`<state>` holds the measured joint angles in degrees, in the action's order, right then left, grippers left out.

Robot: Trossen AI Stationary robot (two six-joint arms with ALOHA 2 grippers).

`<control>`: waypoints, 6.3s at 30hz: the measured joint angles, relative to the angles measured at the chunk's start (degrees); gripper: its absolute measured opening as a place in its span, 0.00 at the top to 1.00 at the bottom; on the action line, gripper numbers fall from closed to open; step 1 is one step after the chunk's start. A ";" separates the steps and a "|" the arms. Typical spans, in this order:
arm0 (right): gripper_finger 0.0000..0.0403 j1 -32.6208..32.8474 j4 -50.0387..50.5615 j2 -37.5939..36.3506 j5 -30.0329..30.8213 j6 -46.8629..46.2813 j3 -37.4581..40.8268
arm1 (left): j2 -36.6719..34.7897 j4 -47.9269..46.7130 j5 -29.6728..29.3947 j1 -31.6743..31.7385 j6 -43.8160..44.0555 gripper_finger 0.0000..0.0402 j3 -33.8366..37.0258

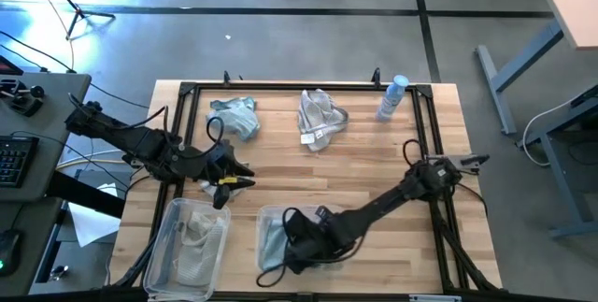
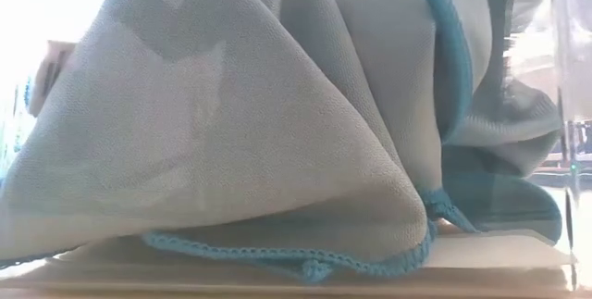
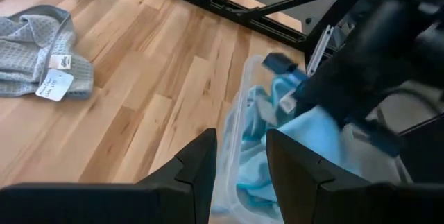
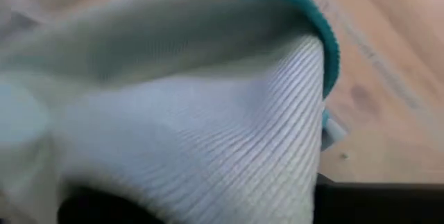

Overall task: Sort microfiber towel by color & place in baskets
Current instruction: Put the bottom left blue towel into the right transparent bin, then put the bottom left grey towel into the left transparent bin

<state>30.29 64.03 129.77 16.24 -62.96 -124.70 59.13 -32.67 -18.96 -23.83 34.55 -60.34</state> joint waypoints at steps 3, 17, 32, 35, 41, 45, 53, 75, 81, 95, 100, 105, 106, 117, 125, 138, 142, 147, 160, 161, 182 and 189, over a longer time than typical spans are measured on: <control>0.97 -0.77 0.06 1.81 -2.59 -1.56 0.00 | 0.00 -0.02 -0.18 0.00 0.84 0.71 0.00; 0.65 -1.03 3.36 0.39 -1.94 -2.75 -1.36 | 0.00 -0.40 -0.18 0.02 1.26 0.71 0.00; 0.62 -0.81 14.05 -5.72 -4.86 10.80 -8.84 | 0.11 -0.12 -0.20 0.09 -7.07 0.71 0.04; 0.67 -1.05 16.70 -5.68 -3.96 12.32 -8.71 | 0.11 -0.57 -1.03 0.33 -5.93 0.71 0.04; 0.95 -1.01 21.54 -5.91 -2.38 15.78 -8.68 | 0.11 -1.59 -1.14 1.44 -5.67 0.71 0.04; 0.95 -1.30 26.46 -6.56 0.36 17.01 -8.63 | 0.11 -4.34 -1.10 2.85 -5.62 0.71 0.04; 0.99 -5.30 25.98 -9.62 6.03 26.05 -7.87 | 0.11 -8.94 1.09 8.93 -9.66 0.71 0.04; 1.00 -20.77 3.31 -39.55 6.92 22.95 37.51 | 0.11 -16.29 6.02 30.93 -30.59 0.71 0.04; 1.00 -21.05 -19.89 -52.18 2.29 22.89 59.60 | 0.12 -18.53 5.46 31.82 -30.71 0.71 0.04; 1.00 -21.29 -31.46 -66.58 2.08 21.74 76.14 | 13.92 -26.22 9.88 30.56 -28.39 0.71 -0.02; 1.00 -21.29 -31.29 -68.40 1.83 25.74 76.13 | 21.03 -26.43 10.63 30.58 -27.16 0.71 0.43; 1.00 -21.29 -29.22 -68.65 1.81 25.92 76.13 | 25.36 -26.53 14.09 30.56 -26.34 0.71 4.99; 1.00 -21.29 -28.62 -68.65 1.81 25.92 76.13 | 25.81 -26.32 14.16 30.56 -25.69 0.71 6.09; 1.00 -21.27 -27.87 -68.65 1.76 27.76 76.13 | 25.94 -20.52 19.76 30.60 -23.38 0.96 11.91; 1.00 -21.27 -27.87 -68.65 1.78 31.00 76.13 | 19.27 -26.44 17.19 28.28 -17.49 1.00 5.70; 1.00 -21.27 -28.04 -68.65 1.85 36.25 76.13 | 6.51 -31.01 2.23 22.71 -11.79 1.00 -14.38; 1.00 -21.29 -28.10 -68.65 3.23 37.43 76.13 | 5.19 -31.06 -0.24 20.81 -10.98 1.00 -19.17; 1.00 -21.29 -28.16 -68.63 5.68 37.68 76.13 | 4.87 -30.97 -2.90 17.39 -10.63 1.00 -25.24; 1.00 -21.29 -28.05 -68.63 5.78 40.54 76.13 | 4.87 -33.88 -7.51 7.87 -9.12 1.00 -42.85; 1.00 -21.29 -28.10 -68.63 5.78 40.54 76.13 | 4.93 -33.93 -8.51 7.22 -9.12 1.00 -43.57; 0.85 -27.55 -58.76 -67.23 3.81 46.74 76.04 | 7.52 -33.36 -16.12 6.63 -11.26 1.00 -44.78; 0.68 -29.34 -66.32 -61.21 2.61 50.02 73.93 | 11.32 -33.58 -14.61 10.76 -13.71 1.00 -44.70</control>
<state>0.95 -2.29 68.56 18.85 -12.94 -50.77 70.45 -66.24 -33.57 -13.08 20.84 -105.03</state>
